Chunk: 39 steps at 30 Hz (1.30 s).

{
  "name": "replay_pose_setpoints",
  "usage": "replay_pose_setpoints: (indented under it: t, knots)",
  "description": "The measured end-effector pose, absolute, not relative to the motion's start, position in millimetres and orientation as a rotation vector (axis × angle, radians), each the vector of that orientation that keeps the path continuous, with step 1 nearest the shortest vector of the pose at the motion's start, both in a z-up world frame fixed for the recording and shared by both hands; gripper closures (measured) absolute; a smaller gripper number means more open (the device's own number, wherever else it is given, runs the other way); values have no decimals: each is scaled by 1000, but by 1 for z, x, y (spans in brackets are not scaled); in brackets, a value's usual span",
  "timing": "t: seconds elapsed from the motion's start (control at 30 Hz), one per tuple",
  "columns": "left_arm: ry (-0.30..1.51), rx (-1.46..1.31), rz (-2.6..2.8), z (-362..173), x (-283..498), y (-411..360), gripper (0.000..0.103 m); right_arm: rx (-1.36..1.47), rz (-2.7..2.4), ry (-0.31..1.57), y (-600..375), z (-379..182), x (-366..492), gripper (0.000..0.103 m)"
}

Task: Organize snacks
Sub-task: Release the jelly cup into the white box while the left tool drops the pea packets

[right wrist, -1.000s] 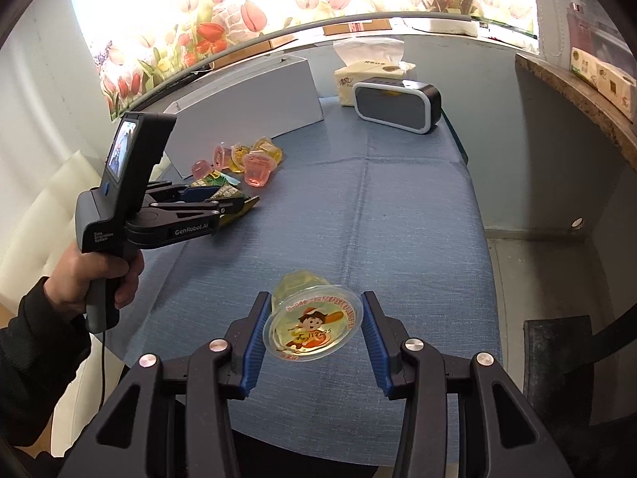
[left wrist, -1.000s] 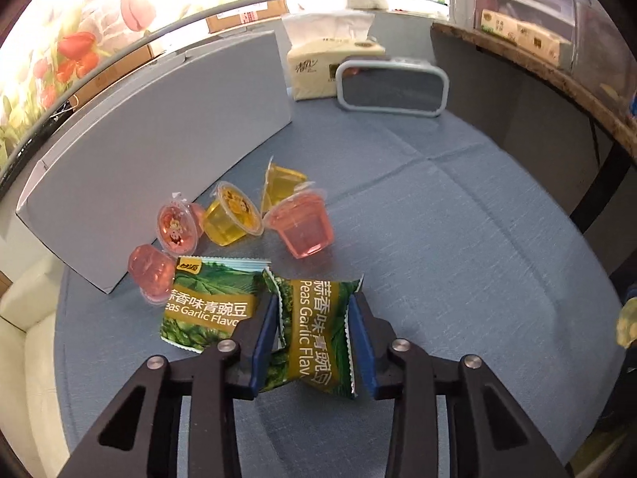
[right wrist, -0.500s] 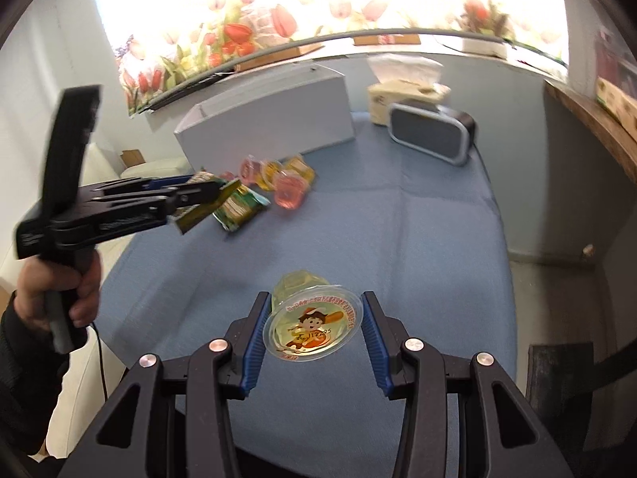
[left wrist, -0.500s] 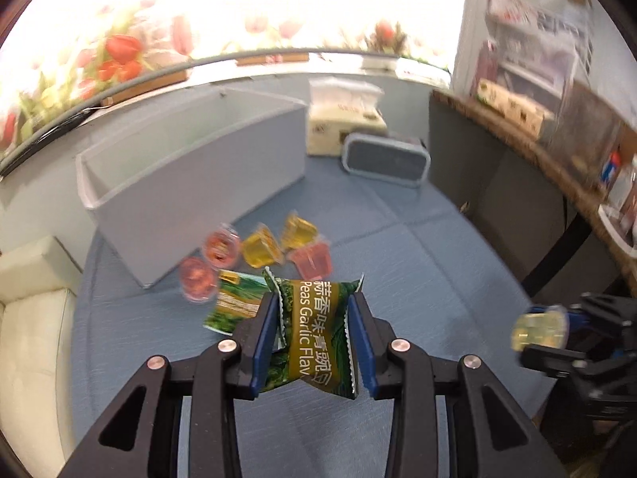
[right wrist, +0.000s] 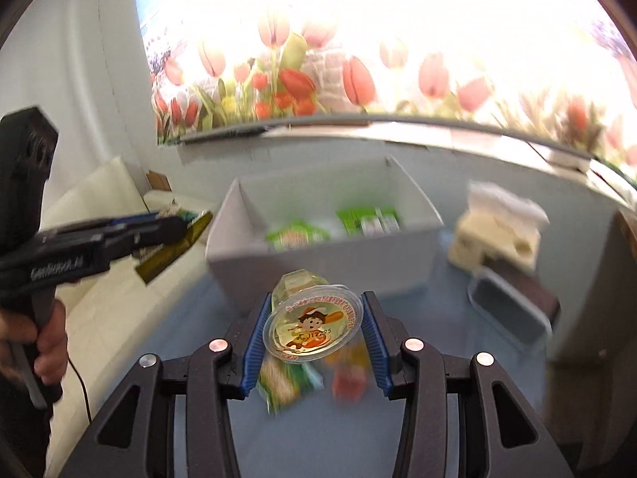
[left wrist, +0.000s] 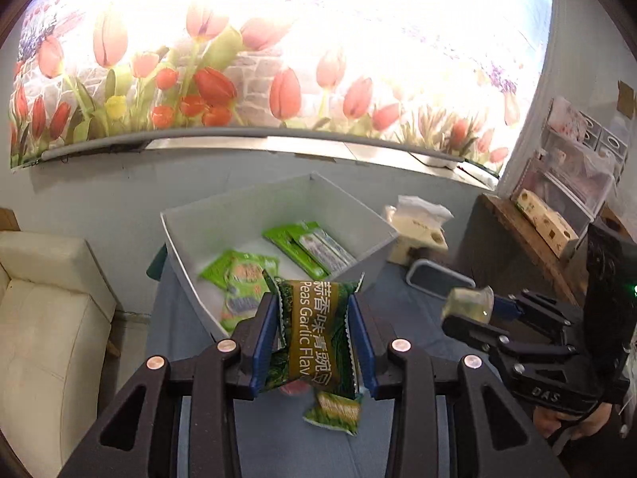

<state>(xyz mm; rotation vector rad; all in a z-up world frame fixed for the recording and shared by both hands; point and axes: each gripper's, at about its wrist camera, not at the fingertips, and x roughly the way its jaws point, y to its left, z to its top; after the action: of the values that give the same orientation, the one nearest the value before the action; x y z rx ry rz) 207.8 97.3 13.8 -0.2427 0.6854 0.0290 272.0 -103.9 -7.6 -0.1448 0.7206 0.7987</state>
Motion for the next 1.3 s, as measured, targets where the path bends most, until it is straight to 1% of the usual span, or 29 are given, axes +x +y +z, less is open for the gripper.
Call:
replay_pose_setpoints:
  t: [0.17,0.3,0.47,0.5,0.63,0.67,0.7,0.73,0.77,0.8,0.83,0.97,1.17,1.3]
  knots:
    - [681,-278,7,23,250,130,62,-172,797,705,-57,11,321,55]
    - [704,-277,14,20,281,145,62,-162,786,725,-30,12,364,55]
    - [730,-274,7,10,306,157,61,-101,777,768,-17,2,400,55]
    - [737,-274,5,8,308,158,59,-101,772,771,-14,-2,405,55]
    - [748,-254,5,-1,318,161,57,-141,743,796,-7,-18,415,55]
    - [750,-253,7,-3,321,163,48,-147,744,808,-4,-24,418,54]
    - [758,-261,10,-6,323,165,18,-153,746,819,-2,-28,419,52]
    - [771,-266,21,-9,326,168,0,-158,747,819,-1,-30,420,29]
    - [762,-270,26,-12,326,170,0,-165,748,806,-1,-32,419,4]
    - [760,-273,28,-14,325,172,0,-172,736,770,-1,-31,416,1]
    - [757,-276,32,-17,325,175,0,-176,724,749,-1,-30,415,1]
    - [763,-275,50,-24,321,179,0,-177,720,760,0,-32,417,1]
    - [743,-252,63,-16,303,177,0,-190,707,737,-10,-28,406,1]
    - [726,-225,57,-7,274,169,0,-172,713,729,-31,-28,382,1]
